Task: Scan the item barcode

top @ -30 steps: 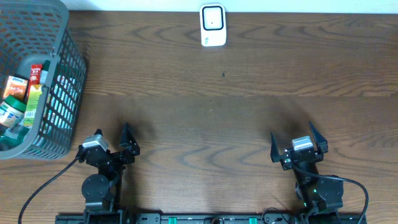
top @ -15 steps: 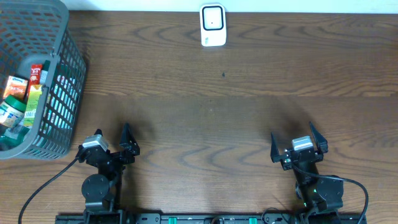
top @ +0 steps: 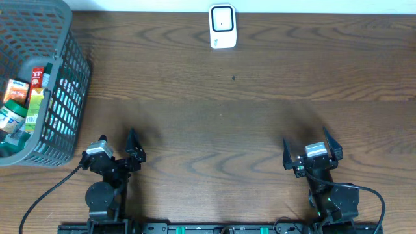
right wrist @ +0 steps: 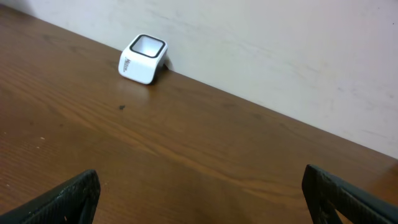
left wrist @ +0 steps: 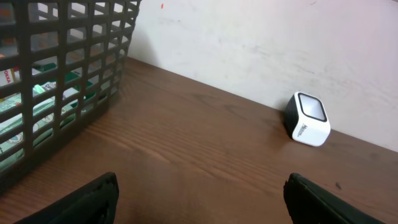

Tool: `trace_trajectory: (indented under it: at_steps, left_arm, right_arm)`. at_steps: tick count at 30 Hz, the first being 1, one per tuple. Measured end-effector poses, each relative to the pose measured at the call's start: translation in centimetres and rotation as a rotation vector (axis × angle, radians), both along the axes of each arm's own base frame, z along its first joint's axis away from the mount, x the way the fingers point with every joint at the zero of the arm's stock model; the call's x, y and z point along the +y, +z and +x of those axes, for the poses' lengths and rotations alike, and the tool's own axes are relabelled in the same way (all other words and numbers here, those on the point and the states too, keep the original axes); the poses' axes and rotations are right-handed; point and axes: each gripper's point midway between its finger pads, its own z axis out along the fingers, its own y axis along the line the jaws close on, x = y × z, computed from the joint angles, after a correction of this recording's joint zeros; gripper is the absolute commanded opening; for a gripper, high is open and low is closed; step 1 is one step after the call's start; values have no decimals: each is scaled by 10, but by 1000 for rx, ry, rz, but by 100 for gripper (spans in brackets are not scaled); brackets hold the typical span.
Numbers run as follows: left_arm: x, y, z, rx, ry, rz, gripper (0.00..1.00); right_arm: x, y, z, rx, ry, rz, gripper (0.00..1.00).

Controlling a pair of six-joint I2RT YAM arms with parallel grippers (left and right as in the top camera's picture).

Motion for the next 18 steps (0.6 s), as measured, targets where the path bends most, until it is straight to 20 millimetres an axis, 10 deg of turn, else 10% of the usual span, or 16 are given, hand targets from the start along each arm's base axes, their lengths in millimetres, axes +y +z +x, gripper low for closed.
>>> trace_trajectory:
  at_steps: [18]
  left_arm:
    - [-3,3,0,-10,-16,-2,86]
  right_arm:
    - [0,0,0,0,0,0,99]
